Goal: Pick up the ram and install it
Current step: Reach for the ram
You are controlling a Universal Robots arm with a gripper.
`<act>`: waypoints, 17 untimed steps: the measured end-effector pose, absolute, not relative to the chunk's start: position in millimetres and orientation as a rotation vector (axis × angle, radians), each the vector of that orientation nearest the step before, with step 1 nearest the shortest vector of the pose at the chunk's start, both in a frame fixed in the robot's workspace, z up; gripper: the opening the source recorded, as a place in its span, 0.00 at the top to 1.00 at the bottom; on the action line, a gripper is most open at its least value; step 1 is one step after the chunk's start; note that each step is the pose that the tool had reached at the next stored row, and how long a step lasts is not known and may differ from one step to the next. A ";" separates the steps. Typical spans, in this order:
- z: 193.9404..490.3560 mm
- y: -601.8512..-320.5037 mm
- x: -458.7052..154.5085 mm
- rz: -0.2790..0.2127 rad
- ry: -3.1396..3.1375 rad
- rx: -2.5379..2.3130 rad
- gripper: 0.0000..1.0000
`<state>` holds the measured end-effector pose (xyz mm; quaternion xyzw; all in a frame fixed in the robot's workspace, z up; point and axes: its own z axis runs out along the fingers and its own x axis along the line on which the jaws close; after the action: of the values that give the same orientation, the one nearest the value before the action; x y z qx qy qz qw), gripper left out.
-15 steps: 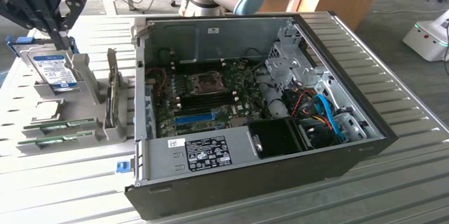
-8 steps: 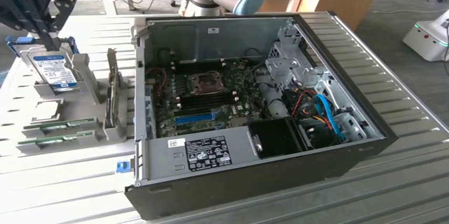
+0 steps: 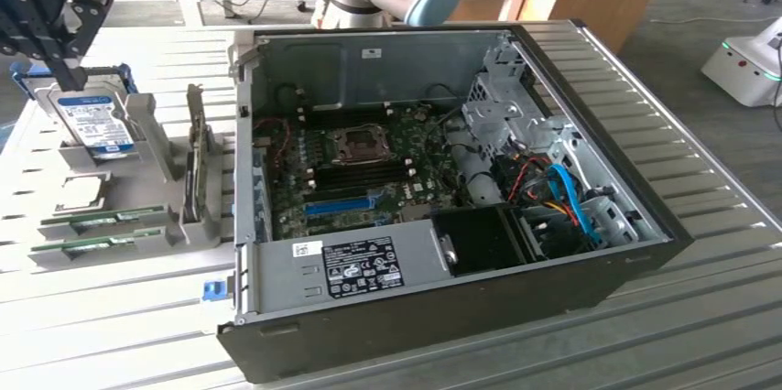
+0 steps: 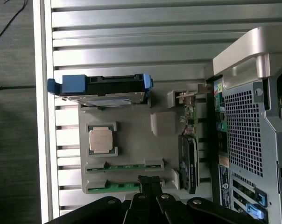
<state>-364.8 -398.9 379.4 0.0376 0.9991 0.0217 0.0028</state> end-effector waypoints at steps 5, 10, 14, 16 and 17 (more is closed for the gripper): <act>378.5 -398.9 -374.9 0.068 3.136 0.118 0.89; 377.6 -398.9 -384.7 0.068 3.140 0.118 0.89; 376.8 -398.8 -391.7 0.068 3.143 0.119 0.89; 376.7 -398.9 -392.1 0.068 3.144 0.119 0.89; 376.7 -398.9 -392.1 0.068 3.144 0.119 0.89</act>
<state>-392.1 -398.9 376.7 0.0377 0.9991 0.0215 -0.0025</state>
